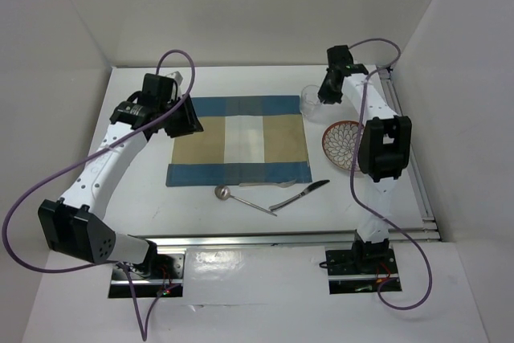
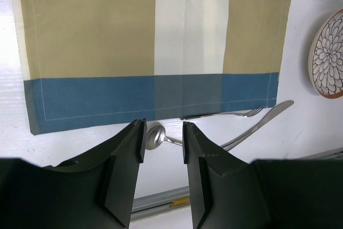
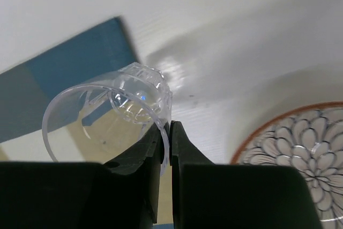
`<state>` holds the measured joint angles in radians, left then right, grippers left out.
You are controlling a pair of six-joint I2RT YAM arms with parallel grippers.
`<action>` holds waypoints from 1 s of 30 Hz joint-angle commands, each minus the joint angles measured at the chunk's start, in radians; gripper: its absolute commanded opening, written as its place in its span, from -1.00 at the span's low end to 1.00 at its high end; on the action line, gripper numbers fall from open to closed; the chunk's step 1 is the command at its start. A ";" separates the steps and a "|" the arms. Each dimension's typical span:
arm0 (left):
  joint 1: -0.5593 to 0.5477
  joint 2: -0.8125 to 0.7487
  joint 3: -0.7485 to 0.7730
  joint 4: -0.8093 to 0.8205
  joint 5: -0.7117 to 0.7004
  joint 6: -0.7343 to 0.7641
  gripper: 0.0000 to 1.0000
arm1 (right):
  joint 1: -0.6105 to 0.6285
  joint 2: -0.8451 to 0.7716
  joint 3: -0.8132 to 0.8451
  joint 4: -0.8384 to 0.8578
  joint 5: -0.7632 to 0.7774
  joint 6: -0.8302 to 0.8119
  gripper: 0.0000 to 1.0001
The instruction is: Set the dinner table for one person
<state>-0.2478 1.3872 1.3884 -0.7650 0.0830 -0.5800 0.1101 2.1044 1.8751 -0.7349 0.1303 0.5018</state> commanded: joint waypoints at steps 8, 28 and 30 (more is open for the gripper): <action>-0.011 -0.045 0.011 0.009 0.006 0.005 -0.01 | 0.166 0.100 0.272 -0.029 0.029 -0.019 -1.00; -0.021 -0.065 -0.008 -0.011 -0.014 0.043 -0.01 | 0.178 0.238 0.369 -0.084 0.114 0.021 -0.97; -0.021 -0.065 -0.008 -0.020 -0.014 0.043 -0.01 | 0.178 0.238 0.369 -0.084 0.089 0.021 -0.51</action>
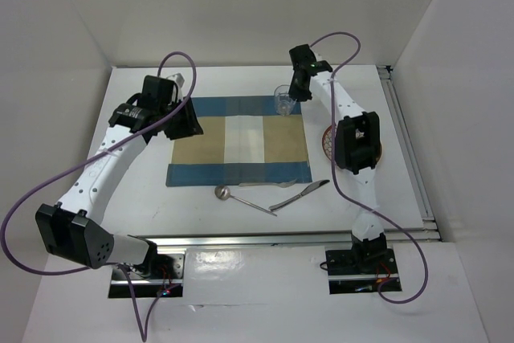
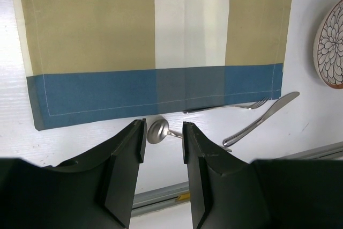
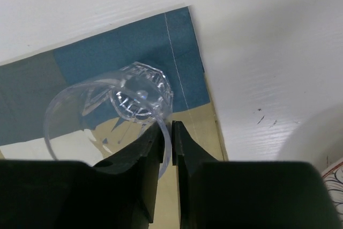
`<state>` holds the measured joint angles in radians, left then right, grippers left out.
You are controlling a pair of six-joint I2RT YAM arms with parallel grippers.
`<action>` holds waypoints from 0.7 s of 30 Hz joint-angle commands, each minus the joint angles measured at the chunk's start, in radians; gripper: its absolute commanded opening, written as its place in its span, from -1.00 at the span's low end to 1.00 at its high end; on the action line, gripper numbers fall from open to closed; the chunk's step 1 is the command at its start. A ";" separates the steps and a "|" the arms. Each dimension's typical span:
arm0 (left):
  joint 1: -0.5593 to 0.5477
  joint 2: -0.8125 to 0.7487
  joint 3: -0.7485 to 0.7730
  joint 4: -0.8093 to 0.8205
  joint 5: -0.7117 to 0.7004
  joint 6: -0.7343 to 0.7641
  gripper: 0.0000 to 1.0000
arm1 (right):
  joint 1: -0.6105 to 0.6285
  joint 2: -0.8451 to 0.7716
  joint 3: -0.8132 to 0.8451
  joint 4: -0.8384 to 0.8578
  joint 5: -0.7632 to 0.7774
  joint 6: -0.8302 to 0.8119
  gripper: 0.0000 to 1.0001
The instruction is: Set the dinner table for one person
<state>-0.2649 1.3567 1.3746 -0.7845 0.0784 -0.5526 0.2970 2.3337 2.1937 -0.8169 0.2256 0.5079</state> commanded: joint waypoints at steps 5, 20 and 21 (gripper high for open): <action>-0.004 -0.054 0.006 -0.010 -0.009 0.016 -0.01 | -0.031 -0.026 0.060 0.007 -0.080 0.015 0.07; -0.014 -0.114 0.058 -0.009 0.000 0.025 -0.01 | -0.314 -0.863 -0.855 0.146 -0.129 0.132 0.51; -0.014 -0.114 0.058 0.001 0.009 0.025 -0.01 | -0.329 -0.910 -0.924 0.157 -0.129 0.141 0.51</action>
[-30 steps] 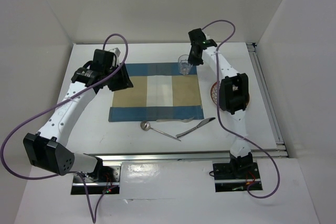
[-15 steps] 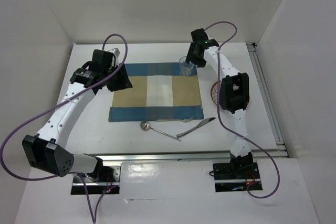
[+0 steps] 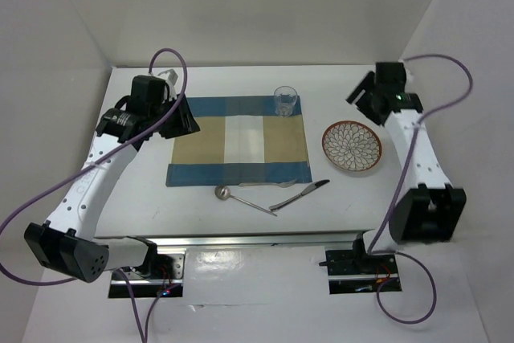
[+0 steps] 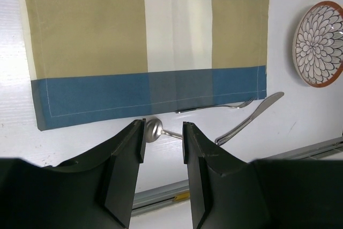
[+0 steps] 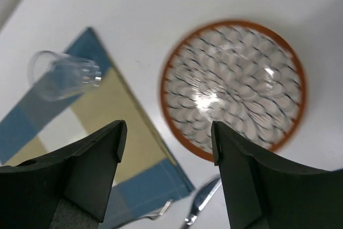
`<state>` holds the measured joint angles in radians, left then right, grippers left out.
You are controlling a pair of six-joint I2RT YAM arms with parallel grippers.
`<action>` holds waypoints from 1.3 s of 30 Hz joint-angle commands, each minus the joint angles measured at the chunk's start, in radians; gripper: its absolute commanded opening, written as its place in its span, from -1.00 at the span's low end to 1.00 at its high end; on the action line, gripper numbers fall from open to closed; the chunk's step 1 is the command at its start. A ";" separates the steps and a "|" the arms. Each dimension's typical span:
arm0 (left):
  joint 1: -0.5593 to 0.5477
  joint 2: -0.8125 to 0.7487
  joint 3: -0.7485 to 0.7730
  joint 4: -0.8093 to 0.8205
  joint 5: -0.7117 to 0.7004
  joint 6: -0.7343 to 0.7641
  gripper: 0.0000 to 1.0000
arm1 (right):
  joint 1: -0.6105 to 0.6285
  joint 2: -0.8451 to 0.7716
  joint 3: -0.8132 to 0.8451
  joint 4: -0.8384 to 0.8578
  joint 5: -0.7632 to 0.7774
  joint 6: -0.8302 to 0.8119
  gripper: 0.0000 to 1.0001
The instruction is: Set the dinner table for one person
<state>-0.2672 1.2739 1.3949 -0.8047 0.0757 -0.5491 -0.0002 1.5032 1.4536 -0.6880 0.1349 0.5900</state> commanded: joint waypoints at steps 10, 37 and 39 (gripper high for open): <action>-0.021 -0.041 -0.005 0.021 0.012 0.040 -0.01 | -0.222 -0.325 -0.633 0.100 -0.185 0.172 0.51; -0.030 -0.022 -0.046 0.001 0.067 0.058 -0.01 | -0.299 -0.166 -0.874 0.556 -0.258 0.329 -0.19; -0.030 -0.022 -0.046 -0.008 0.067 0.067 -0.01 | -0.299 -0.166 -0.854 0.547 -0.236 0.315 -0.48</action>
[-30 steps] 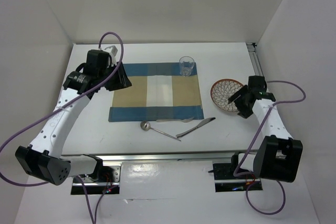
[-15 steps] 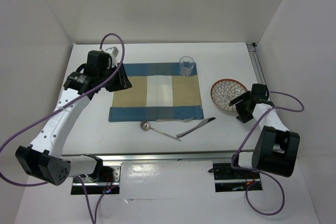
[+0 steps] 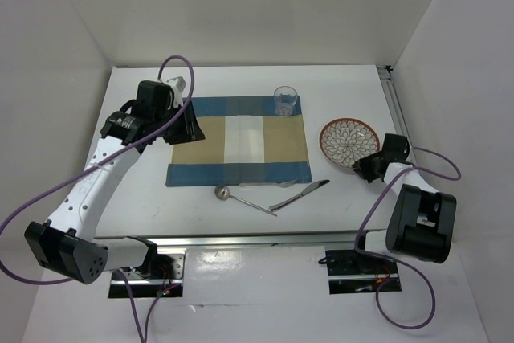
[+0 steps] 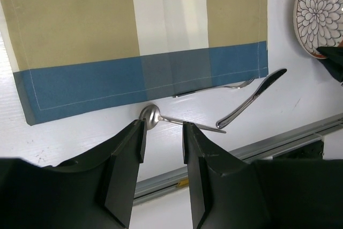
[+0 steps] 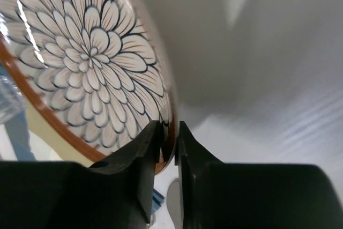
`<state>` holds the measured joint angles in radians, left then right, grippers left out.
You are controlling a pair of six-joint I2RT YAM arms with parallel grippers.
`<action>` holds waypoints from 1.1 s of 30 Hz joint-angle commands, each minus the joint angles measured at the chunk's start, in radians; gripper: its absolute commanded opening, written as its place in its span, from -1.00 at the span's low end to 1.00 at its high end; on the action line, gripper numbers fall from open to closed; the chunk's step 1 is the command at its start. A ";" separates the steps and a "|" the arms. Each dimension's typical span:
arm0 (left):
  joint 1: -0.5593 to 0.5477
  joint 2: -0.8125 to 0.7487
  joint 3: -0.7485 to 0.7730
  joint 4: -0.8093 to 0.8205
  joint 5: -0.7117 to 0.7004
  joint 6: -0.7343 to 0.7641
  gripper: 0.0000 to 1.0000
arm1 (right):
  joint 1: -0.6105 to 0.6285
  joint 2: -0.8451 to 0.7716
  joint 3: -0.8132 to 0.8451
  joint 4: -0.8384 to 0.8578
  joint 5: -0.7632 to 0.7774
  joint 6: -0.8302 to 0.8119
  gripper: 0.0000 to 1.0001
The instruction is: Set the dinner table for one person
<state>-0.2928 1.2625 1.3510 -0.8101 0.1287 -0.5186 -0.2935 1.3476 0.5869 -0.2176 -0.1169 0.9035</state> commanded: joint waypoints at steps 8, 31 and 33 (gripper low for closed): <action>-0.005 -0.029 0.031 -0.049 0.014 0.037 -0.01 | -0.006 -0.134 0.076 -0.008 0.052 0.009 -1.00; -0.014 -0.228 0.069 -0.127 -0.336 -0.233 -0.01 | 0.674 0.003 0.448 0.069 -0.144 0.009 -1.00; -0.014 -0.238 0.060 -0.127 -0.336 -0.233 -0.01 | 0.723 0.107 0.499 0.115 -0.135 0.021 -1.00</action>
<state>-0.3042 1.0512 1.4261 -0.9451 -0.1577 -0.7013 0.3992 1.3876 0.9699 -0.2993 -0.2810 0.8677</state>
